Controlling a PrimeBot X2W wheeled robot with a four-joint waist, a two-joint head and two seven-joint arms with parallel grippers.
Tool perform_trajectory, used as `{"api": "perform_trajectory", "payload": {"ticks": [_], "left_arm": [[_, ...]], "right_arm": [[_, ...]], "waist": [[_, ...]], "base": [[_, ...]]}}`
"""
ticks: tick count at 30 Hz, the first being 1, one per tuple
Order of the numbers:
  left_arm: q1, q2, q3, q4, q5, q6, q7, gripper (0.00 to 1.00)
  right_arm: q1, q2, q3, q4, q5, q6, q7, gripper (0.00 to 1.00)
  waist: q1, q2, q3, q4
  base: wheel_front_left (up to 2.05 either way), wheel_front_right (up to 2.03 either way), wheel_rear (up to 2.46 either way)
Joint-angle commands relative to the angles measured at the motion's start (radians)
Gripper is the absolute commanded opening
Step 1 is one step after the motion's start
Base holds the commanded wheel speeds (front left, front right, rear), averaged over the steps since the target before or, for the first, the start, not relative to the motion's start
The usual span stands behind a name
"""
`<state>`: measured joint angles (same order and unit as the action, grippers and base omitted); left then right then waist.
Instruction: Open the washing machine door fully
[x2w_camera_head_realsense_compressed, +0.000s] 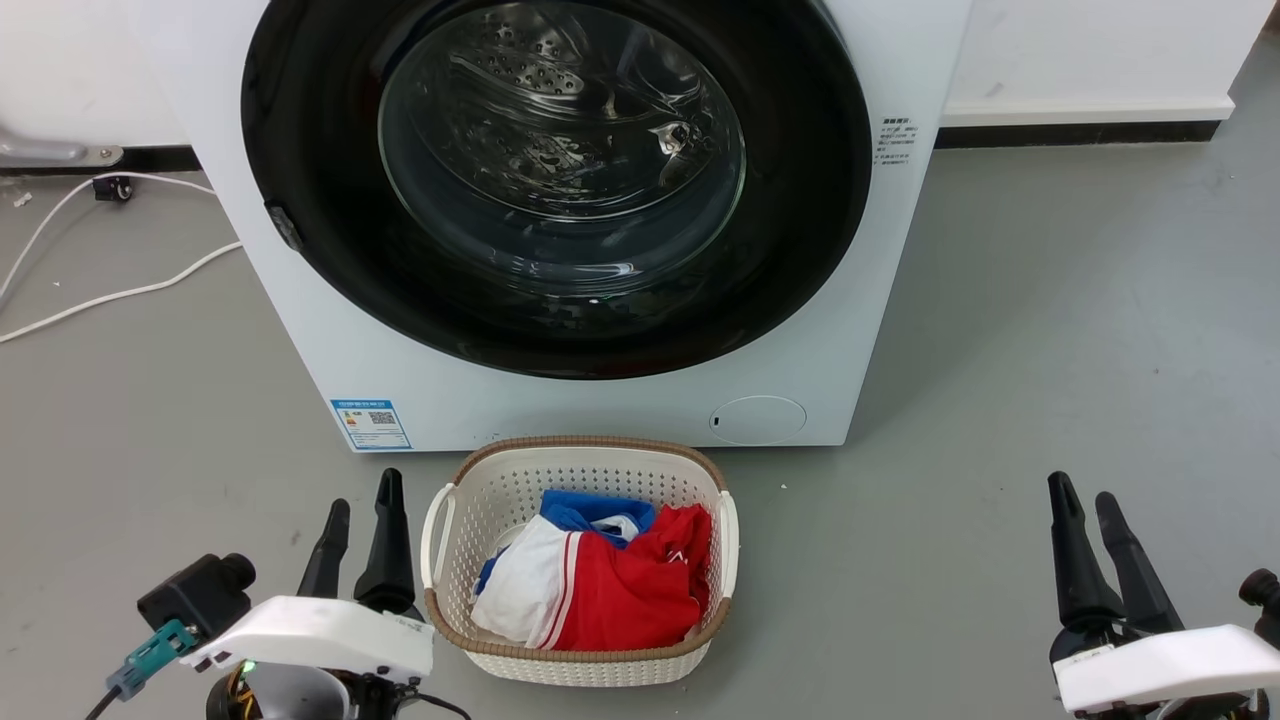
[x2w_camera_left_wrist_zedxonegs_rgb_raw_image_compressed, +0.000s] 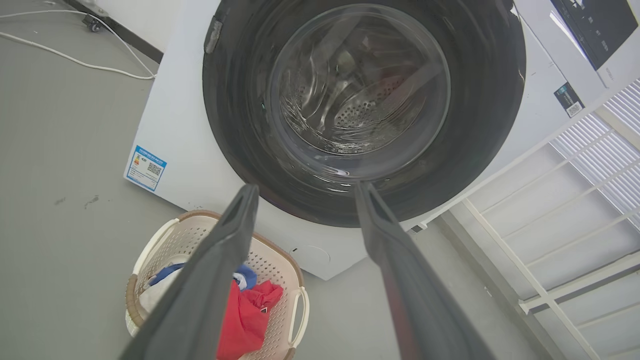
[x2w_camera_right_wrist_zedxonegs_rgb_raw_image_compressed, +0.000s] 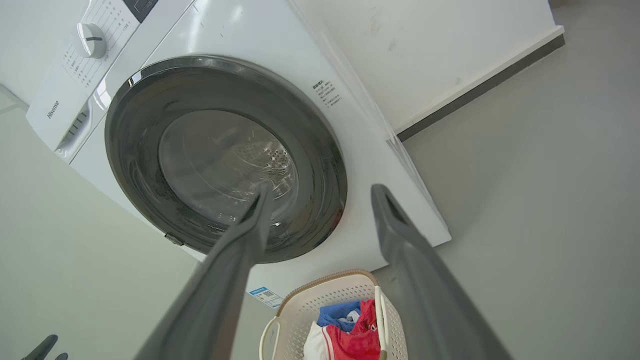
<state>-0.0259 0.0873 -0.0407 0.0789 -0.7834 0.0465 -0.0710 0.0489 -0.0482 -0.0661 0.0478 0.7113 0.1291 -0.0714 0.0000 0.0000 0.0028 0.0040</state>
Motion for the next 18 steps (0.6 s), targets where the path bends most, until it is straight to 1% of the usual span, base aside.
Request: {"api": "perform_trajectory", "payload": {"ticks": [1,18], "left_arm": [[-0.004,0.014,-0.014,-0.021,0.040,0.012,-0.012,1.00],[0.015,0.055,-0.099,-0.046,0.235,0.072,-0.064,1.00]], "right_arm": [[0.000,-0.003,-0.003,-0.022,-0.045,0.002,-0.012,1.00],[0.041,-0.003,0.001,-0.057,-0.276,0.002,-0.063,1.00]], "waist": [[0.0000,0.0000,-0.001,0.000],[0.0000,0.0000,-0.003,0.005]], "base": [[0.00,0.00,0.00],[0.00,0.00,0.00]]}}
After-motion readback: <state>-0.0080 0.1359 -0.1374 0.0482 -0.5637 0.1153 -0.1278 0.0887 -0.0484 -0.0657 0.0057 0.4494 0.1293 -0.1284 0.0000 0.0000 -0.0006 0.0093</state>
